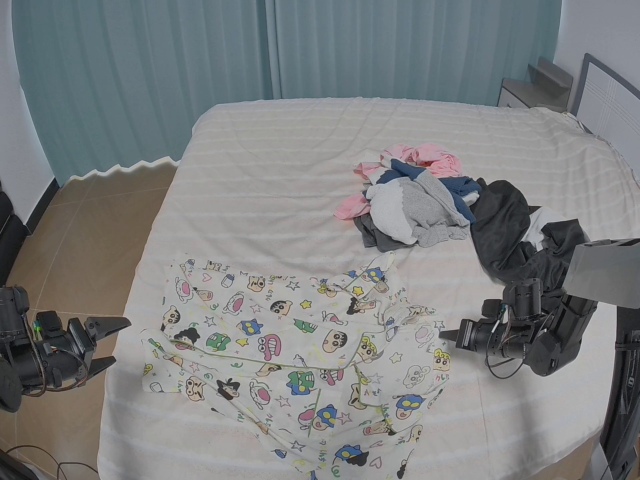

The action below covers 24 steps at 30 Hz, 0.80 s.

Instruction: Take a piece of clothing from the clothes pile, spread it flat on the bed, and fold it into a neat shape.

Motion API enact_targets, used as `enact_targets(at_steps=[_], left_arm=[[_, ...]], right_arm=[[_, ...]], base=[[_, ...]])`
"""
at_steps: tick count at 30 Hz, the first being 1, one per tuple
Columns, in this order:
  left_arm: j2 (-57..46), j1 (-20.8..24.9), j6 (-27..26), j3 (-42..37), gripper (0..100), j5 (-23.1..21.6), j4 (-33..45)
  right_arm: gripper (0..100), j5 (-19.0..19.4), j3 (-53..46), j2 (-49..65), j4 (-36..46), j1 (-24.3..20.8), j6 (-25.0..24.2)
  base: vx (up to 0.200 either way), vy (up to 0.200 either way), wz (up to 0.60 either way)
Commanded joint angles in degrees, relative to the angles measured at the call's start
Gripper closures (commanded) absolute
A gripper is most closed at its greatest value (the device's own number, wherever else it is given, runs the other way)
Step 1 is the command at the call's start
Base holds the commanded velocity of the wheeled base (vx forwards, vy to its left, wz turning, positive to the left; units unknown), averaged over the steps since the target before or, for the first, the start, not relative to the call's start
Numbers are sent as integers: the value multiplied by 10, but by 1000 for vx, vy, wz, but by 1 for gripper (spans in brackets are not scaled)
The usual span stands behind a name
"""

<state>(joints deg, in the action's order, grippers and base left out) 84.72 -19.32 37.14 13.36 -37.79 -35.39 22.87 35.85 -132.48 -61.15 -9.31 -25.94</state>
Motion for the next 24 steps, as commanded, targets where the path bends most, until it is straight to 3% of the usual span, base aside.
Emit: enact_targets(at_steps=[1, 10, 14, 24], left_arm=[[3, 0, 0, 0, 0, 0, 0], [5, 0, -1, 0, 0, 1, 0], [5, 0, -1, -1, 0, 1, 1], [17, 0, -4, -2, 0, 1, 1]], right_arm=[[100, 0, 20, 1, 12, 17, 0], [100, -4, 55, -15, 19, 30, -1], [100, -43, 83, -32, 18, 35, 0], [100, -70, 120, -36, 18, 52, -5]], base=[[0, 0, 0], [0, 0, 0], [0, 0, 0], [0, 0, 0]])
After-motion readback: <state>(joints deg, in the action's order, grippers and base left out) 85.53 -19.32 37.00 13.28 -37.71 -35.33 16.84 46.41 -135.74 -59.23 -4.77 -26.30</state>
